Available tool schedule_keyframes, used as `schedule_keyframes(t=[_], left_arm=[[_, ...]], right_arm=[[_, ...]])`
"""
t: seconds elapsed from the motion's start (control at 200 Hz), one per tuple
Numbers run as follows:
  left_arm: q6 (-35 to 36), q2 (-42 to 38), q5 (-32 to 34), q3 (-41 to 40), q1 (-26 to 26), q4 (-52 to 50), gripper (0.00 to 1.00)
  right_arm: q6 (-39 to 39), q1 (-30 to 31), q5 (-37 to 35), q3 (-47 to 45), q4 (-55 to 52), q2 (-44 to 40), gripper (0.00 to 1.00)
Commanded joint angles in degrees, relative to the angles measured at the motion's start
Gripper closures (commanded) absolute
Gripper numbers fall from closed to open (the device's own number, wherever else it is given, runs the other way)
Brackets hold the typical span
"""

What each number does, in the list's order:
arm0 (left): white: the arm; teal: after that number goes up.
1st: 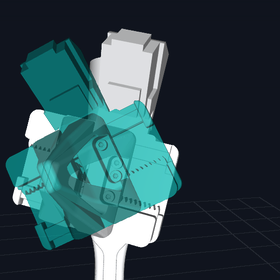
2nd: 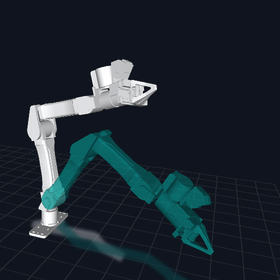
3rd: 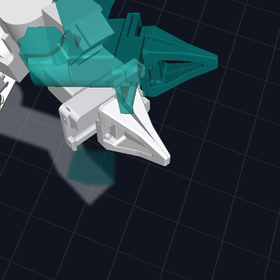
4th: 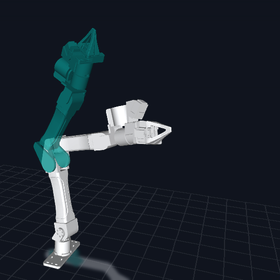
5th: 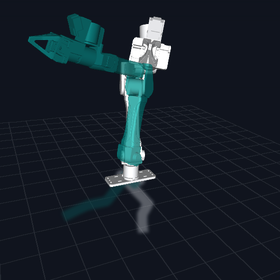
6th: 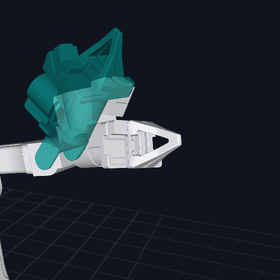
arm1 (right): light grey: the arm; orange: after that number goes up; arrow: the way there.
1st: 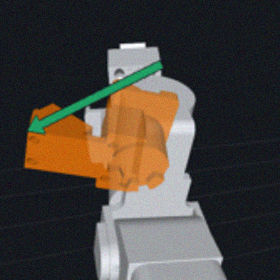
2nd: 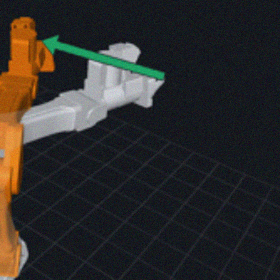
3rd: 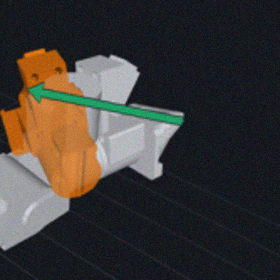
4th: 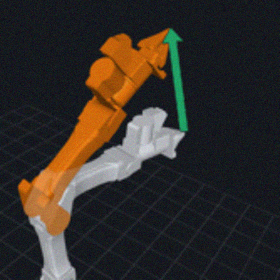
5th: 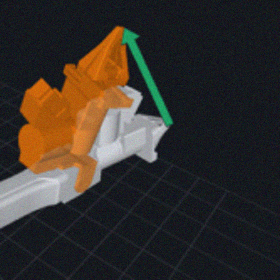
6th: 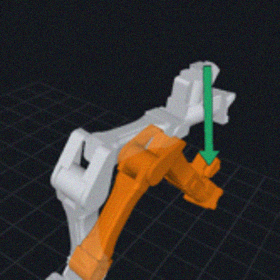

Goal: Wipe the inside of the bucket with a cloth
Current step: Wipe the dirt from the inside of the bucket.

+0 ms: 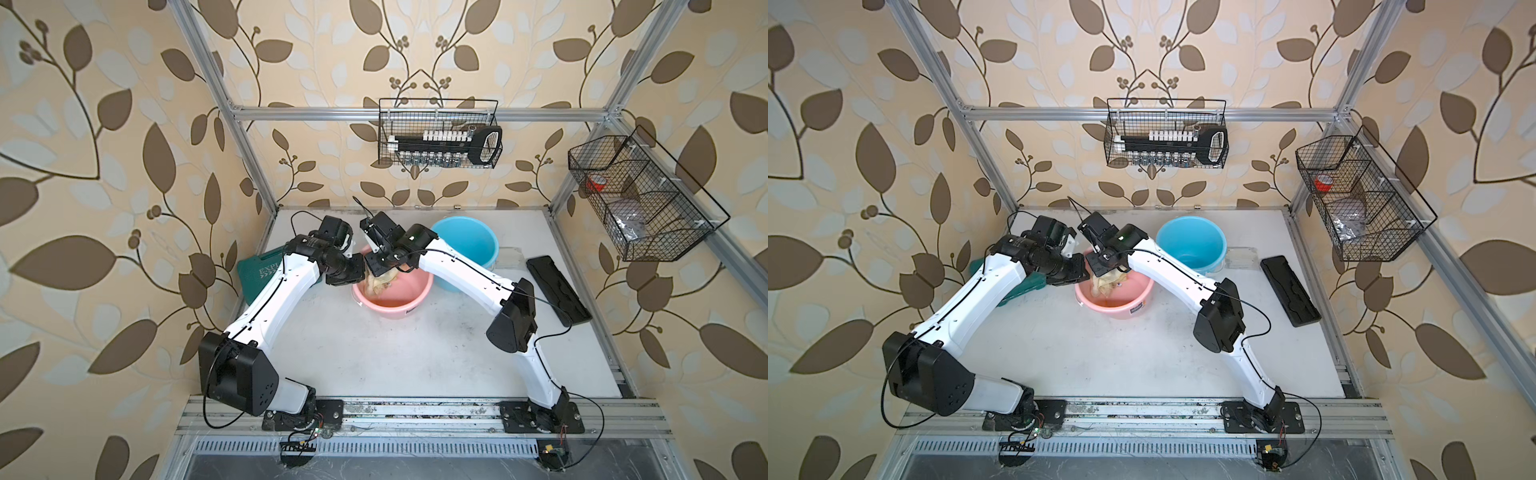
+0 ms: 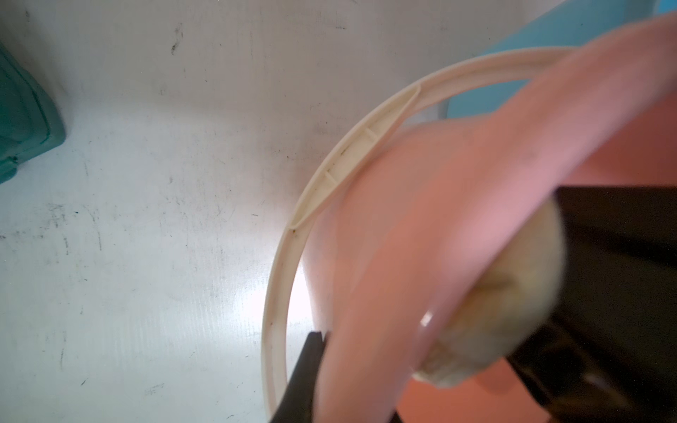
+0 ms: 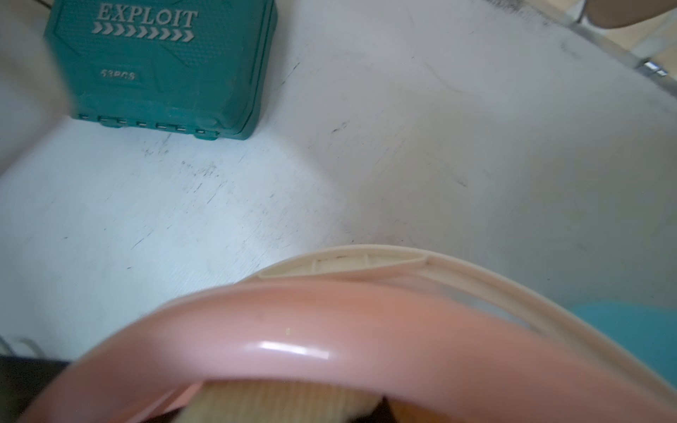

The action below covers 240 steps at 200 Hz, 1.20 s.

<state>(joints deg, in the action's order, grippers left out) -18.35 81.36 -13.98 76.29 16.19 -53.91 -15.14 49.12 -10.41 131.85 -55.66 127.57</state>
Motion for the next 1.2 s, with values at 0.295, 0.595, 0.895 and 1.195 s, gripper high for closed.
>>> schedule_keyframes(t=[0.295,0.595,0.895,1.195], left_arm=[[0.0,-4.6,16.0,2.0,0.9,0.3,1.00],[-0.2,-2.8,16.5,5.5,0.9,0.6,1.00],[-1.2,-2.6,16.4,4.9,0.9,1.0,1.00],[-1.3,-1.9,18.4,4.3,0.9,1.4,1.00]], right_arm=[[4.0,-3.5,-18.9,-3.4,-12.4,-5.2,1.00],[2.7,2.5,-6.1,-14.4,-16.8,-8.2,1.00],[-8.2,5.9,24.0,-20.6,-1.9,-12.7,1.00],[-15.6,5.7,36.6,-27.1,8.7,-18.2,1.00]])
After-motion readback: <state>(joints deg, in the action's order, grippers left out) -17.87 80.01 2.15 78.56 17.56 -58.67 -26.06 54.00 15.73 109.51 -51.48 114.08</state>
